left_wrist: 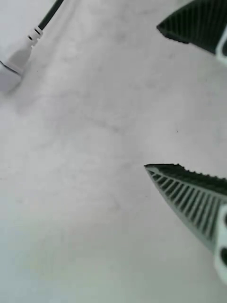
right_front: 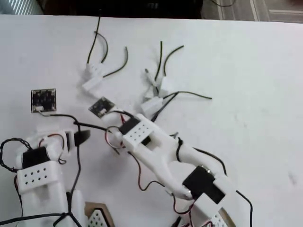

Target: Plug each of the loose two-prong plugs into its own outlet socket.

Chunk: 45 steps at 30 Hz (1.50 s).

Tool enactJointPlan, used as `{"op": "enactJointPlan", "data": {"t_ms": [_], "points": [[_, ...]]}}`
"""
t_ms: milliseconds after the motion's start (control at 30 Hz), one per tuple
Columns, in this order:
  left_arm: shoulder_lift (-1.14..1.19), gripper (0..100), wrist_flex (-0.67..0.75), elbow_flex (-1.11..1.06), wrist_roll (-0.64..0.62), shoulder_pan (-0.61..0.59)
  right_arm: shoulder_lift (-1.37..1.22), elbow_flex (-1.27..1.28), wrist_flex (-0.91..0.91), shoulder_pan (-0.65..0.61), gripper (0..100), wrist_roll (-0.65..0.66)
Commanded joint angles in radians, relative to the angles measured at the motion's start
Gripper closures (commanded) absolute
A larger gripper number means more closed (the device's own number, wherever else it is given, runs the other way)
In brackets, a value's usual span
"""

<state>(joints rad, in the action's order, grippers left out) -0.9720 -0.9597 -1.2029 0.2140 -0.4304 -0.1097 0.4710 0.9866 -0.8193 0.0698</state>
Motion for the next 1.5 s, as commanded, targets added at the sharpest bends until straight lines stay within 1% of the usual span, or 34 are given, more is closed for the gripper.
{"op": "enactJointPlan", "data": {"t_ms": [0, 167, 233, 367, 633, 767, 900, 1033, 1167, 1300, 1467], "points": [[-0.018, 61, 0.011, 0.002, 0.012, 0.007, -0.008, -0.044, 0.007, 0.012, 70.2, -0.009], [-0.018, 61, 0.011, 0.000, 0.012, 0.007, -0.004, -0.044, -0.038, 0.012, 84.7, -0.002], [-0.018, 61, 0.011, 0.000, 0.012, 0.007, 0.004, -0.044, -0.041, 0.013, 88.2, -0.002], [-0.018, 61, 0.011, 0.000, 0.012, 0.007, 0.065, -0.038, -0.025, 0.013, 88.9, 0.000], [-0.018, 61, 0.011, 0.000, 0.012, 0.007, 0.338, -0.043, 0.120, 0.016, 88.9, 0.005], [-0.018, 61, 0.011, 0.000, 0.012, 0.007, 0.472, -0.044, 0.162, 0.018, 88.9, 0.094], [-0.018, 61, 0.011, 0.000, 0.012, 0.007, 0.547, -0.048, 0.153, 0.035, 88.8, 0.166], [-0.018, 61, 0.011, 0.000, 0.012, 0.007, 0.527, -0.097, 0.104, 0.053, 88.9, 0.287], [-0.018, 61, 0.011, 0.000, 0.012, 0.007, 0.449, -0.170, 0.027, 0.054, 88.9, 0.376], [-0.018, 61, 0.011, 0.000, 0.012, 0.007, 0.305, -0.193, -0.134, 0.050, 88.9, 0.483], [-0.018, 62, 0.011, 0.000, 0.012, 0.007, 0.088, -0.198, -0.352, 0.028, 88.6, 0.578]]}}
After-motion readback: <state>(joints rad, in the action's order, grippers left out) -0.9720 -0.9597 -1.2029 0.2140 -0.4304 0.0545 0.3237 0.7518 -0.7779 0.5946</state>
